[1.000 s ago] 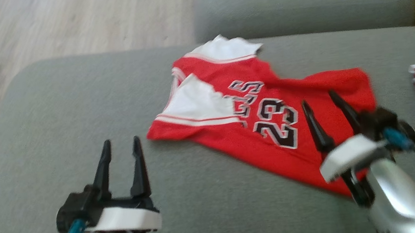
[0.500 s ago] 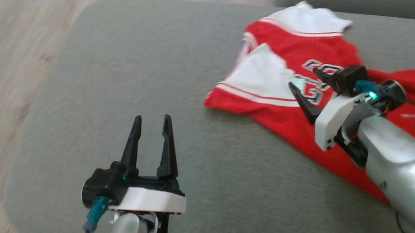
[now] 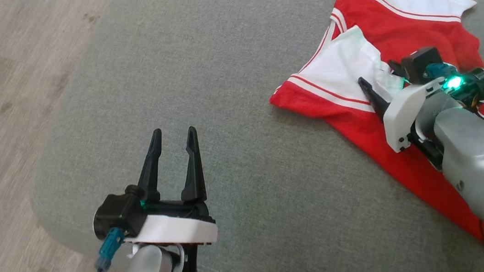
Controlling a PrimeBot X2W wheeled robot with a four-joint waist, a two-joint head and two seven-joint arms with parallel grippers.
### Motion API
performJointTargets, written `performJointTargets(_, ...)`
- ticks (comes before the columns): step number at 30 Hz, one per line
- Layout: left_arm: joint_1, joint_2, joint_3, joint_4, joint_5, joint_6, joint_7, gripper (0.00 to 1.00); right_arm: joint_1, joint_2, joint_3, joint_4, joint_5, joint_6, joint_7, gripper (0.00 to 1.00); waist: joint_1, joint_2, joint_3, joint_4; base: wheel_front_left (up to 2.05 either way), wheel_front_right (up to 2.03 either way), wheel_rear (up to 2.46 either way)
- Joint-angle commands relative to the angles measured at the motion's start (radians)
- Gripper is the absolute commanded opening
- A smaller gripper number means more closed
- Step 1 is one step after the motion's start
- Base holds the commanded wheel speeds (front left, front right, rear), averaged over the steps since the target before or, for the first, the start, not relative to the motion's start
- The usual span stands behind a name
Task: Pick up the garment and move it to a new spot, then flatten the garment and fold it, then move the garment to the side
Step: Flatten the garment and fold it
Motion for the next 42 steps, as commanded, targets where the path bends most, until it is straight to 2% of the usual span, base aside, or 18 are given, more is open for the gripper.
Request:
performJointTargets(1,-0.034,0.009,0.036,-0.039,-0.005,0.007,-0.005,1.00,-0.025,0.013,0.031,-0.009,0.022,0.003,-0.003,1.00,-0.0002,0.0000,0.006,0.005,0.00,0.00,0.00)
performJointTargets(2,-0.034,0.009,0.037,-0.039,-0.004,0.007,-0.005,1.00,-0.026,0.014,0.041,-0.007,0.031,0.003,-0.006,0.59,-0.0002,0.0000,0.007,0.006,0.00,0.00,0.00)
performJointTargets(3,-0.033,0.009,0.037,-0.039,-0.004,0.007,-0.005,1.00,-0.027,0.015,0.051,-0.009,0.040,0.003,-0.015,0.00,-0.0002,0.0000,0.007,0.006,0.00,0.00,0.00)
performJointTargets(9,-0.034,0.009,0.043,-0.026,0.001,0.007,-0.005,1.00,-0.018,0.026,0.099,-0.041,0.099,0.003,-0.064,0.00,-0.0002,0.0000,-0.013,0.000,0.00,0.00,0.00)
performJointTargets(14,-0.032,0.009,0.063,-0.012,0.017,0.000,-0.005,1.00,0.021,0.046,0.156,-0.152,0.185,0.003,-0.105,0.00,-0.0002,0.0000,-0.060,-0.017,0.00,0.00,0.00)
performJointTargets(19,-0.016,0.009,0.103,0.013,0.052,-0.016,-0.005,1.00,0.109,0.043,0.316,-0.356,0.266,0.003,-0.113,0.00,-0.0002,0.0000,-0.138,-0.046,0.00,0.00,0.00)
performJointTargets(26,0.007,0.009,0.134,0.049,0.093,-0.039,-0.005,1.00,0.209,0.046,0.503,-0.483,0.345,0.003,-0.114,0.00,-0.0002,0.0000,-0.223,-0.084,0.00,0.00,0.00)
performJointTargets(27,0.011,0.009,0.140,0.053,0.099,-0.042,-0.005,1.00,0.221,0.050,0.528,-0.496,0.354,0.003,-0.114,0.36,-0.0002,0.0000,-0.233,-0.090,0.00,0.00,0.00)
performJointTargets(28,0.015,0.009,0.145,0.058,0.104,-0.044,-0.005,1.00,0.235,0.054,0.550,-0.505,0.364,0.003,-0.108,1.00,-0.0002,0.0000,-0.243,-0.096,0.00,0.00,0.00)
performJointTargets(33,0.032,0.009,0.170,0.069,0.126,-0.057,-0.005,1.00,0.286,0.063,0.589,-0.577,0.376,0.003,-0.083,1.00,-0.0002,0.0000,-0.282,-0.133,0.00,0.00,0.00)
performJointTargets(37,0.047,0.009,0.194,0.070,0.143,-0.066,-0.005,1.00,0.289,0.047,0.582,-0.579,0.402,0.003,-0.101,1.00,-0.0002,0.0000,-0.308,-0.173,0.00,0.00,0.00)
performJointTargets(40,0.058,0.009,0.208,0.067,0.151,-0.071,-0.005,1.00,0.287,0.028,0.498,-0.541,0.401,0.003,-0.112,1.00,-0.0002,0.0000,-0.323,-0.208,0.00,0.00,0.00)
performJointTargets(42,0.066,0.009,0.217,0.064,0.154,-0.074,-0.005,1.00,0.288,0.012,0.384,-0.518,0.366,0.003,-0.113,1.00,-0.0002,0.0000,-0.327,-0.234,0.00,0.00,0.00)
